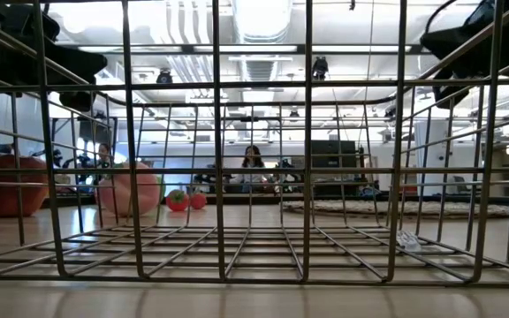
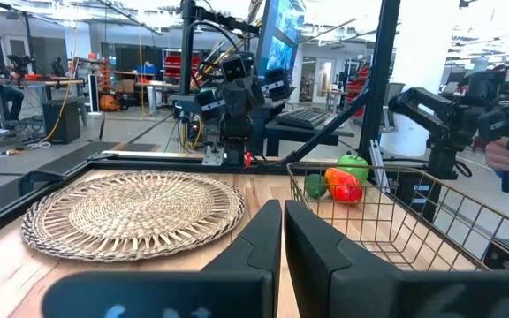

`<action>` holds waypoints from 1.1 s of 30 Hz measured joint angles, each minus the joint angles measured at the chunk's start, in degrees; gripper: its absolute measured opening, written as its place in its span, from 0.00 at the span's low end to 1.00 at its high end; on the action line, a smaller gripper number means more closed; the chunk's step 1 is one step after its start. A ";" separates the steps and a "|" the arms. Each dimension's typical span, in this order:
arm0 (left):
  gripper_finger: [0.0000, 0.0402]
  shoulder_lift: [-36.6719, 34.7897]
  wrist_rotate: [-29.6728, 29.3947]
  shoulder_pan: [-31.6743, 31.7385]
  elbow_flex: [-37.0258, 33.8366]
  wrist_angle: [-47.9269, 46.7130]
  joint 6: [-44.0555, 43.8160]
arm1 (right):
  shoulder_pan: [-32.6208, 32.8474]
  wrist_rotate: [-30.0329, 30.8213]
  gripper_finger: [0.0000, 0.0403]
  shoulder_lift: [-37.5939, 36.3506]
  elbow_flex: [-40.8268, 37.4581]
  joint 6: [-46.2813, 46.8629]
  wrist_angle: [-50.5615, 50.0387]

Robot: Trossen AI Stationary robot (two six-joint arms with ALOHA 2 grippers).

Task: Build produce basket
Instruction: Put the gold wire basket on the brown mat

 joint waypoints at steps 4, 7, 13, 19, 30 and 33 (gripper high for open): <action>0.00 0.00 -0.02 0.00 0.00 0.00 0.00 | 1.54 2.24 0.02 7.79 0.00 1.03 6.07; 0.00 0.00 0.00 0.00 0.00 0.00 0.00 | 2.78 3.88 0.02 13.58 0.43 2.25 10.34; 0.00 0.00 -0.02 0.00 0.00 0.00 0.00 | 5.39 7.70 0.05 25.38 8.88 2.98 6.23; 0.00 0.00 0.00 0.00 0.00 0.00 0.00 | 6.15 10.16 0.15 38.51 23.44 2.16 -9.92; 0.00 0.00 -0.02 0.00 0.00 0.02 0.00 | 6.17 7.29 0.36 58.21 50.56 -2.44 -34.71; 0.00 0.00 -0.02 0.00 0.00 0.02 0.00 | 6.17 4.18 0.40 62.45 57.17 -4.49 -38.44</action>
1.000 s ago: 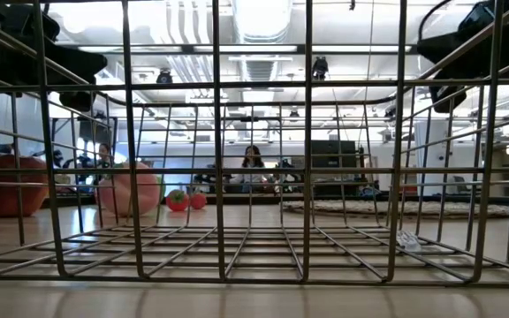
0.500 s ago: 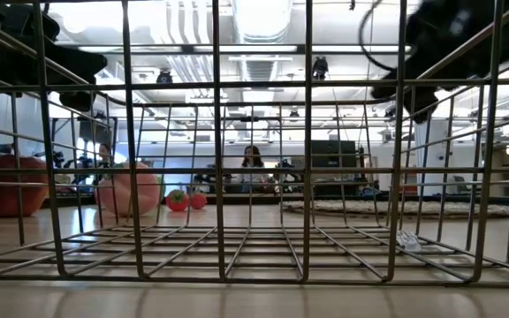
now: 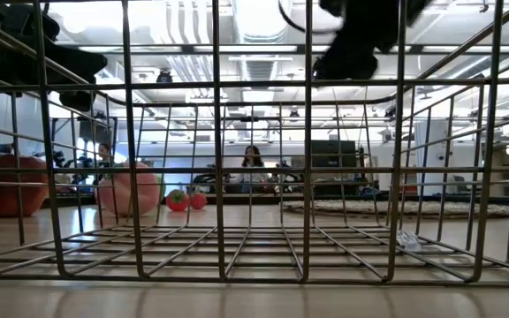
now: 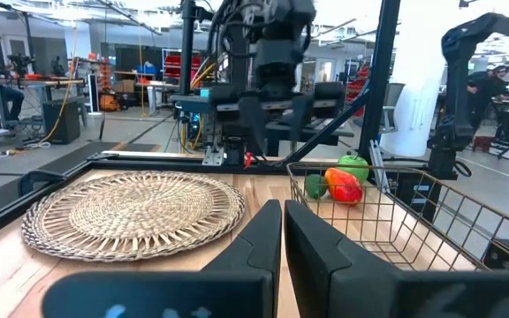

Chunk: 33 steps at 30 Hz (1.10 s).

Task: Build produce basket
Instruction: Put the gold wire basket on the brown mat

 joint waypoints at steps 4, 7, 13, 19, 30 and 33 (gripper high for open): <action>0.00 0.00 0.02 0.00 0.00 0.00 0.00 | 0.04 -2.24 0.43 6.16 8.25 -1.88 -6.36; 0.00 0.00 0.00 0.00 0.00 0.00 0.00 | 0.15 -2.27 0.45 10.68 13.96 -2.42 -11.77; 0.00 0.00 0.01 0.00 0.00 0.02 0.00 | 0.39 -3.95 0.46 18.58 22.33 -2.42 -19.25; 0.00 0.00 0.02 0.00 0.00 0.00 0.00 | 0.39 -3.96 0.46 23.59 26.07 -2.42 -22.35; 0.00 -0.02 0.02 0.00 0.00 0.02 0.00 | 0.35 -3.75 0.25 26.66 27.05 -2.42 -22.13; 0.00 0.00 0.02 0.00 0.00 0.02 0.00 | 0.35 -3.75 0.18 26.82 27.03 -2.33 -21.90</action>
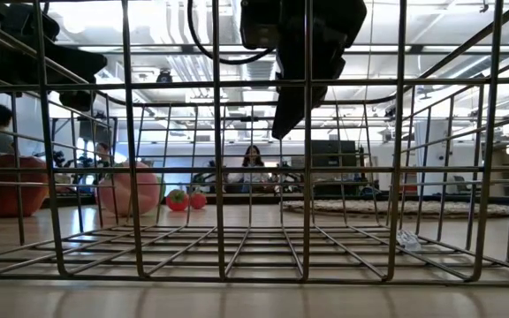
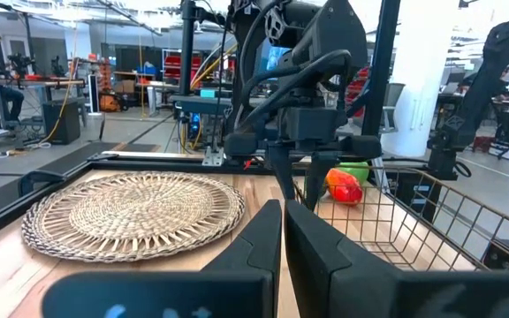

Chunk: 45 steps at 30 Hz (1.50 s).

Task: Build produce basket
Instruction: Put the gold wire basket on the brown mat

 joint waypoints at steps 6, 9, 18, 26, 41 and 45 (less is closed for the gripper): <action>0.00 0.00 0.00 0.00 0.00 -0.02 0.00 | -0.02 -0.89 0.04 -0.71 0.01 0.54 -0.23; 0.00 0.00 -0.01 0.00 0.00 0.00 0.00 | 0.04 -0.66 0.04 -1.80 0.01 0.52 -1.11; 0.00 0.00 0.00 0.00 0.00 -0.02 0.00 | -1.28 3.14 0.02 -9.36 -1.27 1.04 -7.42; 0.00 0.00 0.00 0.00 0.00 0.00 0.00 | -6.83 7.65 0.02 -19.61 -5.61 4.12 -13.79; 0.00 0.00 0.00 0.00 0.00 0.00 0.00 | -36.19 7.81 0.02 -47.38 -26.99 7.22 -14.26; 0.00 -0.01 0.00 0.00 0.00 0.00 0.00 | -46.00 6.00 0.02 -52.01 -31.13 7.51 -14.20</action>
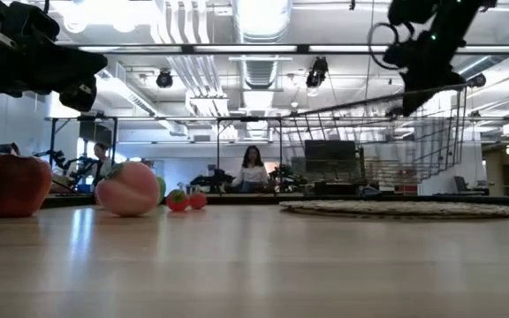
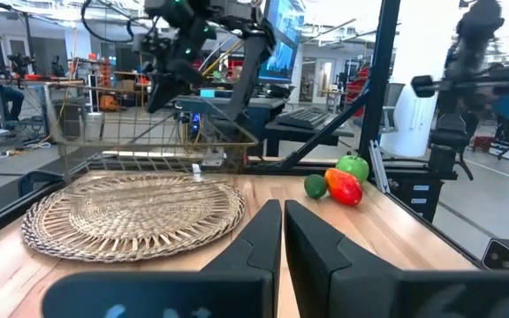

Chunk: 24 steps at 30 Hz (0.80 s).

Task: Build produce basket
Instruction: Put the gold wire basket on the brown mat

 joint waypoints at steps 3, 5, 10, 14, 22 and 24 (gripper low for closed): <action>0.00 0.00 0.00 0.00 0.00 0.00 0.00 | -6.49 -2.85 0.02 -1.66 -2.08 -0.48 0.37; 0.00 0.01 0.00 0.00 0.00 0.00 0.00 | -10.03 -4.79 0.02 -1.93 -3.44 -0.74 0.60; 0.00 0.01 0.00 0.00 0.00 0.00 0.00 | -15.48 -10.31 0.02 -1.20 -6.97 -1.46 1.57; 0.00 0.01 -0.02 0.00 0.00 0.00 0.00 | -16.60 -11.77 0.02 -0.27 -9.26 -1.35 2.53; 0.00 0.01 -0.02 0.00 0.00 0.00 0.00 | -16.69 -11.72 0.02 1.19 -10.17 -0.84 2.82; 0.00 0.01 -0.01 0.00 0.00 0.00 0.00 | -16.69 -11.55 0.02 1.38 -10.25 -0.87 2.89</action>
